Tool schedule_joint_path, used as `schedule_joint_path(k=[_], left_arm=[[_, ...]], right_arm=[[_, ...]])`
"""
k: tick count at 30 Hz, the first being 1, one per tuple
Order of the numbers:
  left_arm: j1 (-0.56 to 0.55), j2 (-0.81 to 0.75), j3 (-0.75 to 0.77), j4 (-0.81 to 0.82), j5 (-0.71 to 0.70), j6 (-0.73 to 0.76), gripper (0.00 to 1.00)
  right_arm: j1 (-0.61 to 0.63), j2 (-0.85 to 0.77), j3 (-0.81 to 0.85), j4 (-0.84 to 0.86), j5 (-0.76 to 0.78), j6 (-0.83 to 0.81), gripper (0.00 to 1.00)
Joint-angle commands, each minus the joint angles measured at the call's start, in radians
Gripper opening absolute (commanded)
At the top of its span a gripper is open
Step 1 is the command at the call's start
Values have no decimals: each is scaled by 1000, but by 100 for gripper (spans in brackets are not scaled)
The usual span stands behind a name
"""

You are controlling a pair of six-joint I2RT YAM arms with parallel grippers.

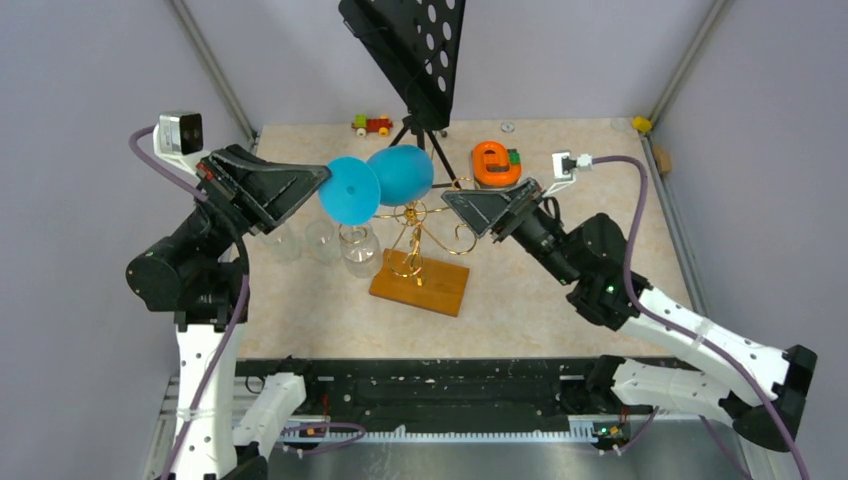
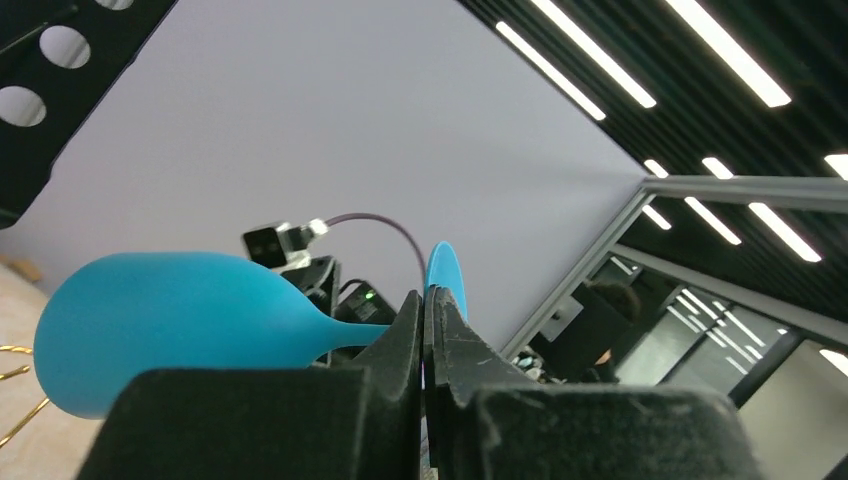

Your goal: Take the wine glass off the wine glass rack

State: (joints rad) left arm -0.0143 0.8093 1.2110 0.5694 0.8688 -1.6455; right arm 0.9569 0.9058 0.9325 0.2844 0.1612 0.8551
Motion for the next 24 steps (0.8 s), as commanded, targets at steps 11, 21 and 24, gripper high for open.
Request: schedule_joint_path(k=[11, 21, 24], left_arm=[[-18, 20, -63, 246, -128, -315, 0], [-23, 26, -87, 331, -143, -388, 0], [-24, 28, -92, 333, -146, -391, 0]], right_arm=[[-9, 147, 16, 663, -247, 110, 98], [-8, 201, 45, 781, -391, 123, 75], [-9, 226, 64, 841, -467, 136, 63]])
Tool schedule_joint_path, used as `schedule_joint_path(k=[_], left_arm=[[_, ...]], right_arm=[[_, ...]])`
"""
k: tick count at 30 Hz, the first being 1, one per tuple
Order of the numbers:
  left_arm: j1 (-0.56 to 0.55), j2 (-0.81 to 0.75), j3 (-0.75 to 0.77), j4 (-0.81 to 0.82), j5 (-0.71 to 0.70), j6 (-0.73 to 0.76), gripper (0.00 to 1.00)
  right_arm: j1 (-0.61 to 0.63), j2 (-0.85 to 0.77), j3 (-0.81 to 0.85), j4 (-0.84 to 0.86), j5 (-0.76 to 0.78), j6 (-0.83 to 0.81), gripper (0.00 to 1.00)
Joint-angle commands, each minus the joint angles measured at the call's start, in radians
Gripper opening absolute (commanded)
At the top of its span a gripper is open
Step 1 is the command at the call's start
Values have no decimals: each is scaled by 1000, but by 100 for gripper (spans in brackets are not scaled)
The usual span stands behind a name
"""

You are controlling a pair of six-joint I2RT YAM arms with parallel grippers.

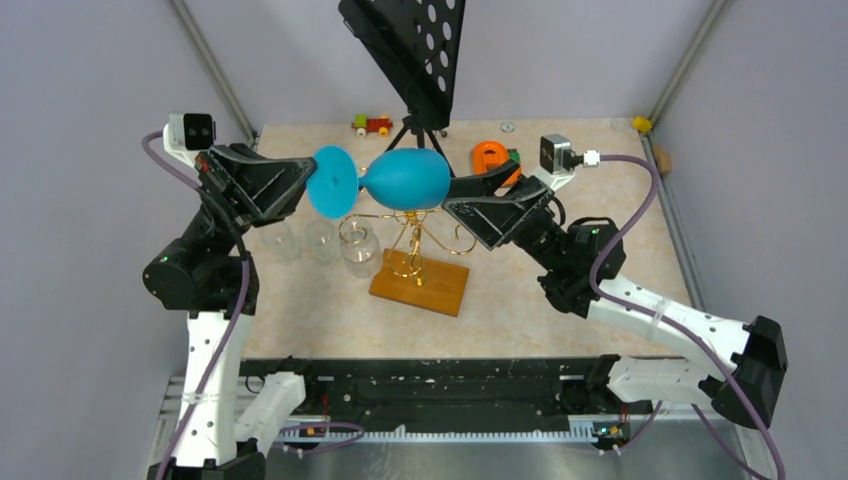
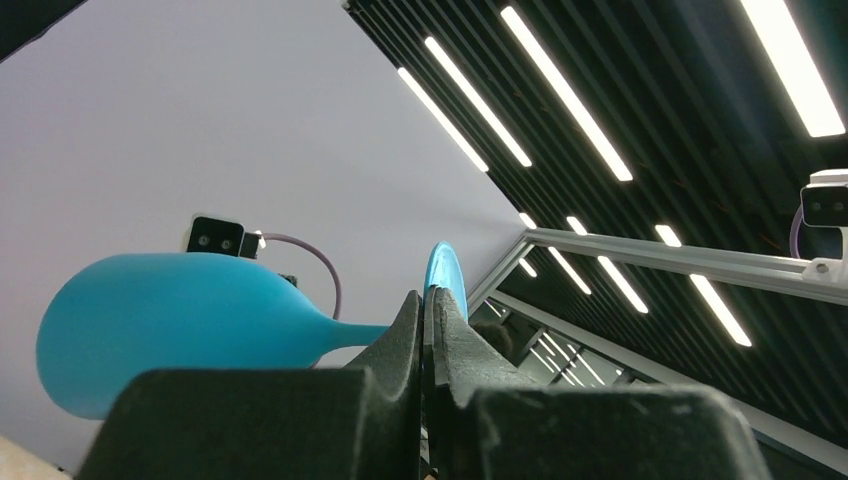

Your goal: Take the wine glass off the wine glass rack

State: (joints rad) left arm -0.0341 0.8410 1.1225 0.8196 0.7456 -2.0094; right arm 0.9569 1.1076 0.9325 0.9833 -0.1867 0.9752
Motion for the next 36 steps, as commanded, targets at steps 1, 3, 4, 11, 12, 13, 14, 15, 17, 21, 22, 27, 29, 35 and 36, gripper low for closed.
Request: schedule_joint_path(k=[1, 3, 4, 11, 12, 13, 14, 15, 17, 21, 22, 27, 29, 35, 36], left_arm=[[-4, -4, -7, 82, -24, -27, 0], [-6, -6, -15, 82, -26, -28, 0], [-6, -6, -20, 82, -28, -26, 0], [-6, -29, -16, 22, -33, 67, 34], [-6, -36, -9, -1, -34, 95, 42], [-6, -44, -4, -28, -33, 126, 50], [-6, -54, 0, -61, -35, 156, 58], [-6, -62, 1, -86, -38, 188, 64], [-6, -80, 2, -131, -46, 254, 71], [-6, -104, 14, -233, -34, 418, 80], [-6, -109, 16, -273, -27, 459, 80], [-6, -130, 15, -444, 20, 672, 82], [-6, -138, 25, -560, 25, 788, 82], [-6, -169, 70, -964, -94, 1098, 81], [-6, -175, 78, -1001, -115, 1132, 81]], right_arm=[[-9, 34, 70, 167, -146, 23, 60], [-9, 48, 84, 202, -196, 33, 52], [-9, 54, 89, 213, -211, 35, 47], [-8, 24, 91, 138, -196, -4, 0], [-8, 13, 91, 120, -191, -18, 0], [-8, 2, 90, 101, -184, -35, 0], [-9, -11, 90, 81, -174, -52, 0], [-9, -25, 88, 54, -162, -72, 0], [-9, -59, 88, -8, -129, -116, 0], [-9, -151, 91, -156, -43, -229, 0], [-9, -176, 93, -198, -17, -271, 0], [-9, -330, 120, -438, 153, -442, 0], [-8, -396, 139, -542, 265, -496, 0], [-9, -484, 240, -928, 739, -590, 0], [-9, -482, 263, -1001, 835, -603, 0]])
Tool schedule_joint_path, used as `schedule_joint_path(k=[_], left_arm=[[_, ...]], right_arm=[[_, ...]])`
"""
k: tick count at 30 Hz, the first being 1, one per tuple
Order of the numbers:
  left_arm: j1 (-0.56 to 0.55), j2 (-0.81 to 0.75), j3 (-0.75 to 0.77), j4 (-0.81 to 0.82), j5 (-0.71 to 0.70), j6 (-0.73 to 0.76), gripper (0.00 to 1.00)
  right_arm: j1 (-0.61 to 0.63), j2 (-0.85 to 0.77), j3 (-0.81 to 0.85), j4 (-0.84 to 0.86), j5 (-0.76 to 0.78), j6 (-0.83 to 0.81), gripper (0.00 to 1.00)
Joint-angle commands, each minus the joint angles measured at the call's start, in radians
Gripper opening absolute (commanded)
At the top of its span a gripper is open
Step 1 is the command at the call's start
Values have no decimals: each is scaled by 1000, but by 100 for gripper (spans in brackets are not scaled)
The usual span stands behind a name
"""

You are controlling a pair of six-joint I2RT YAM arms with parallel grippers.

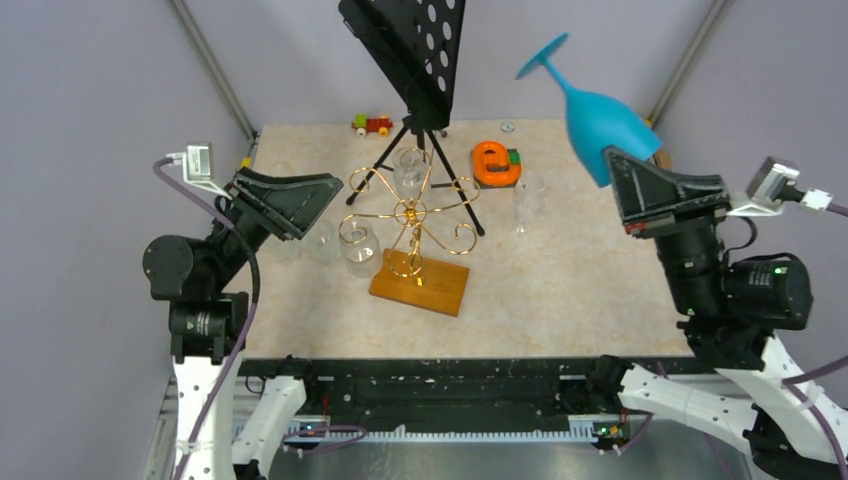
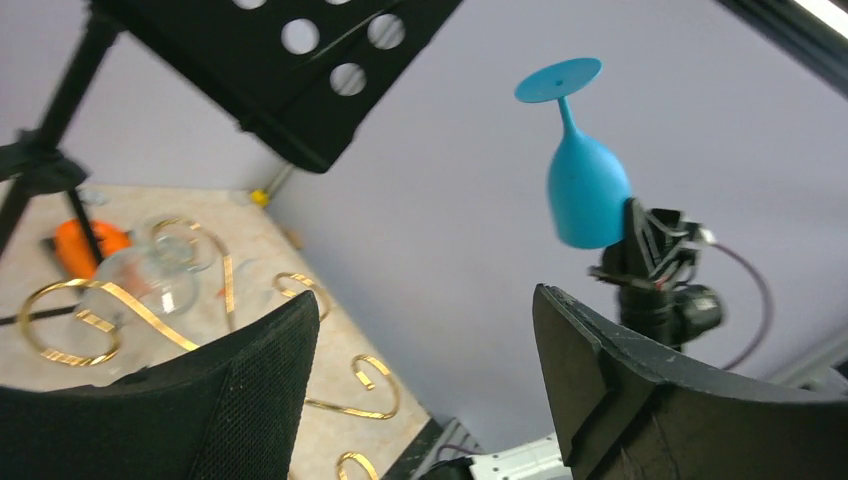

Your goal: Take the wine glass off the wine glass rack

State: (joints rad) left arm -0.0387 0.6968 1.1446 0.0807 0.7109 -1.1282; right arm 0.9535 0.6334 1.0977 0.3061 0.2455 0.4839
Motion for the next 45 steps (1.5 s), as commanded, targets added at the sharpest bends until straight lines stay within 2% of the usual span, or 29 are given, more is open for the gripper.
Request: schedule_joint_path(k=[1, 8, 12, 13, 15, 19, 24, 28, 35, 41, 45], left_arm=[[-1, -35, 60, -290, -101, 278, 81], [-2, -31, 103, -412, -189, 423, 81], [-1, -34, 112, -458, -217, 459, 81], [-1, -39, 111, -459, -219, 460, 81], [-1, -47, 108, -456, -219, 459, 81], [-2, -51, 114, -456, -207, 455, 81], [-1, -63, 109, -466, -214, 462, 81], [-1, -67, 108, -486, -219, 478, 81], [-1, -67, 116, -508, -216, 519, 81], [-1, -86, 102, -496, -220, 513, 82], [-1, -84, 94, -494, -217, 516, 82]], right_arm=[[-5, -5, 127, -403, 500, -117, 0], [-5, 73, 223, -682, 994, -252, 0], [-9, 172, 238, -666, 1134, -476, 0], [-22, 193, 243, -673, 1107, -506, 0], [-77, 225, 274, -768, 1004, -413, 0], [-326, 320, 342, -949, 677, -277, 0], [-595, 460, 332, -987, 309, -221, 0], [-713, 599, 325, -1007, 69, -267, 0], [-775, 769, 338, -1025, -112, -252, 0], [-851, 931, 384, -1062, -217, -251, 0], [-854, 977, 401, -1091, -233, -255, 0]])
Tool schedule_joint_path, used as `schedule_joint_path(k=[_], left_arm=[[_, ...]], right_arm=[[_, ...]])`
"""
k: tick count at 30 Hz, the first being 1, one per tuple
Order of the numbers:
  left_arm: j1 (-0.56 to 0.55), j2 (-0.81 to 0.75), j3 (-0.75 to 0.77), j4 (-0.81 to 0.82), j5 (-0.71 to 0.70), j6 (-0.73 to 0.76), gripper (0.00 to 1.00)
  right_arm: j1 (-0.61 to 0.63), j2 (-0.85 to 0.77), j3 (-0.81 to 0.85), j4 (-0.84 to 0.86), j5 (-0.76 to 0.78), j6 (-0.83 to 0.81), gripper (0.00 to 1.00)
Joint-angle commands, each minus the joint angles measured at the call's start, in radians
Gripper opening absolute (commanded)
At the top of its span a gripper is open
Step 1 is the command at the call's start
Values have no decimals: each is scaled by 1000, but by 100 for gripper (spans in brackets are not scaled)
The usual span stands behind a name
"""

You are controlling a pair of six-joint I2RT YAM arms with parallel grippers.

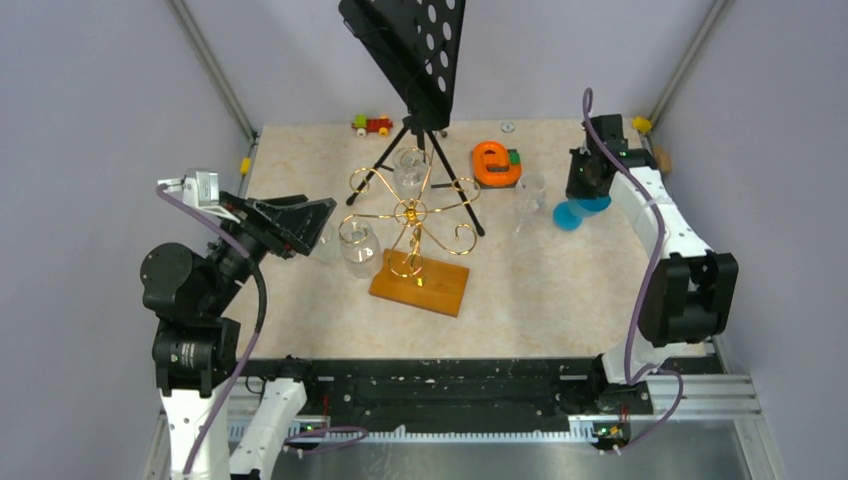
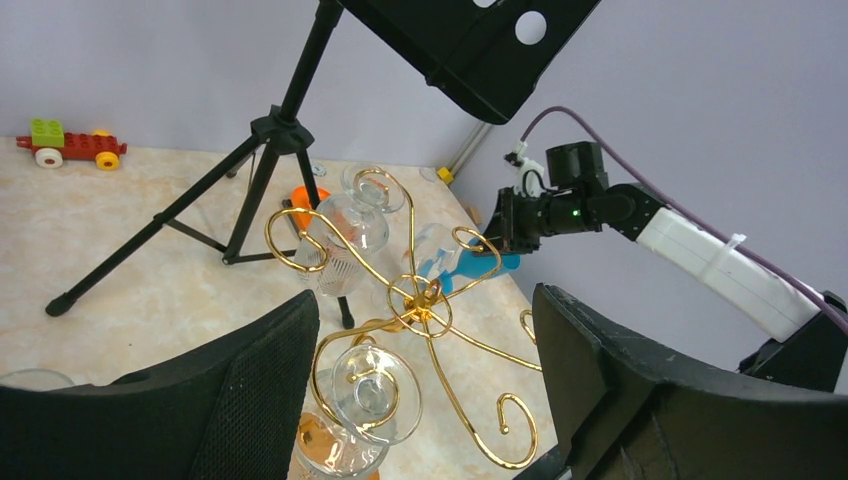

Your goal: Take the wine glass off the wine glass rack

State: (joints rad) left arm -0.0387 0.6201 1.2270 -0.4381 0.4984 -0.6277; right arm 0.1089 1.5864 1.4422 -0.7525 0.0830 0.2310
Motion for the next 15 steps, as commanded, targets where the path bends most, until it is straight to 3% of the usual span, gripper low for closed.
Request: schedule_joint_path(k=[1, 10, 15], left_arm=[[-1, -4, 12, 22, -4, 17, 82], [-1, -1, -6, 27, -5, 15, 82], [-1, -7, -5, 19, -8, 13, 82]], right_arm=[[-9, 27, 57, -35, -77, -3, 0], [-10, 48, 57, -58, -96, -14, 1], [-10, 67, 81, -73, -86, -8, 26]])
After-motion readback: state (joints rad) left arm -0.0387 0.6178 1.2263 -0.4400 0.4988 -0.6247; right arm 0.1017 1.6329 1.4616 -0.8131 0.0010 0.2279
